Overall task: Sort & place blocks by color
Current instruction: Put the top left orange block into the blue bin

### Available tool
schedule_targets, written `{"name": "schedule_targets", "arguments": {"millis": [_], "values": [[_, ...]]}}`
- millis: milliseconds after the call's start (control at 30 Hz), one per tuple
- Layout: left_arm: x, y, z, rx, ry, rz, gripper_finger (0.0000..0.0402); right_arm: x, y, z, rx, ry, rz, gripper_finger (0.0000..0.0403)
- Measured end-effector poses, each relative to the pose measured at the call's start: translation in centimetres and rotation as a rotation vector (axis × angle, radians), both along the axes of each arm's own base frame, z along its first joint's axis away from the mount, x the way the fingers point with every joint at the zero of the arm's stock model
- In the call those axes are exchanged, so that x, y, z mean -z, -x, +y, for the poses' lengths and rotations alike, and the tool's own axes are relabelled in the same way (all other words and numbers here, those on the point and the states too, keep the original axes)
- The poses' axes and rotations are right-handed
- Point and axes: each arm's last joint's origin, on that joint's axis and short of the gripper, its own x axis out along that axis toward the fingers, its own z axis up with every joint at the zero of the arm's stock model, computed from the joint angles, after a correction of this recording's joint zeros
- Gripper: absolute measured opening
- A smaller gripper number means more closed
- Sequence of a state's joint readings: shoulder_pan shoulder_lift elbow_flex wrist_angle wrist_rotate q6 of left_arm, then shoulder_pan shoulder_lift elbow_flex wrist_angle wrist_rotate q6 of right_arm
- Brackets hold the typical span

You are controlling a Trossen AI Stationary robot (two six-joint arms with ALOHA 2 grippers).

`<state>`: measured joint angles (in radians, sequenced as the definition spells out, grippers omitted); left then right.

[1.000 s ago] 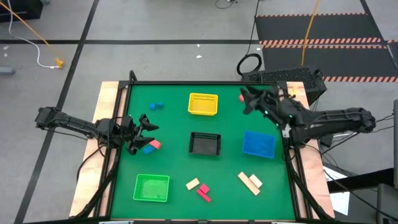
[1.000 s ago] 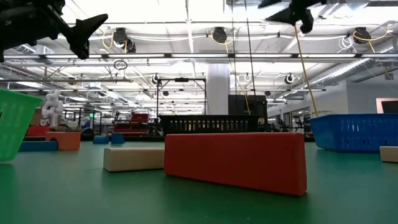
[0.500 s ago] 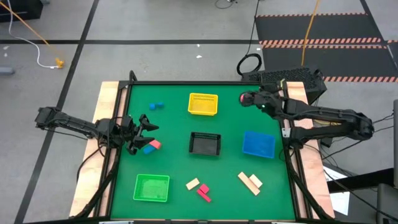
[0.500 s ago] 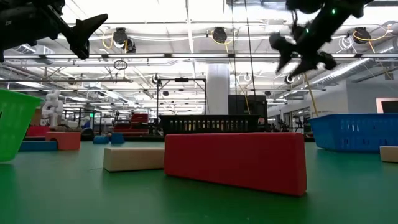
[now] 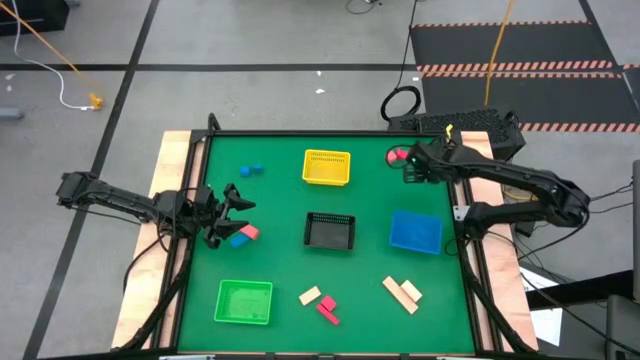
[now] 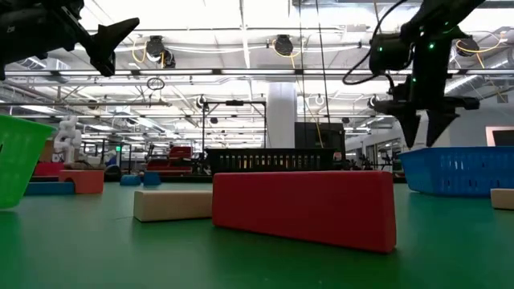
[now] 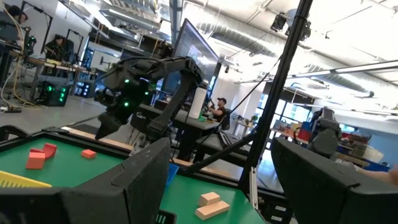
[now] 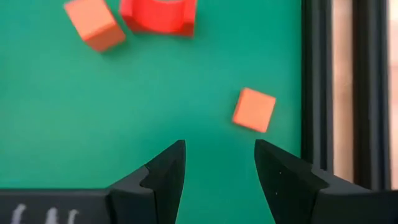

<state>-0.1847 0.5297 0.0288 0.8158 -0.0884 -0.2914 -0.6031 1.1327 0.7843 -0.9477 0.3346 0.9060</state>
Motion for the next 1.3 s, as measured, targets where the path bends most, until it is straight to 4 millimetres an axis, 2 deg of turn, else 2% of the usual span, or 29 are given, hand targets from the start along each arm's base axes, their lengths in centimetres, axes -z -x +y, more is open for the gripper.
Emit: {"name": "schedule_targets", "arguments": {"millis": [200, 467, 733, 933, 1033, 1300], "values": [[0.0, 0.0, 0.0, 0.0, 0.0, 0.0, 0.0278, 1.2, 0.2, -1.4, 0.062, -0.066, 0.048, 0.0183], [0.0, 0.0, 0.0, 0.0, 0.0, 0.0, 0.0278, 2.7, 1.0, -3.3, 0.054, -0.137, 0.146, 0.0183], [0.0, 0.0, 0.0, 0.0, 0.0, 0.0, 0.0278, 3.6, 1.6, -5.2, 0.065, -0.142, 0.148, 0.0183], [0.0, 0.0, 0.0, 0.0, 0.0, 0.0, 0.0278, 5.1, 2.2, -5.6, 0.181, -0.191, 0.102, 0.0183], [0.0, 0.0, 0.0, 0.0, 0.0, 0.0, 0.0278, 5.9, 2.3, -5.5, 0.227, -0.221, 0.022, 0.0183], [0.0, 0.0, 0.0, 0.0, 0.0, 0.0, 0.0278, 7.7, 2.5, -5.1, 0.309, -0.17, -0.073, 0.0183]]}}
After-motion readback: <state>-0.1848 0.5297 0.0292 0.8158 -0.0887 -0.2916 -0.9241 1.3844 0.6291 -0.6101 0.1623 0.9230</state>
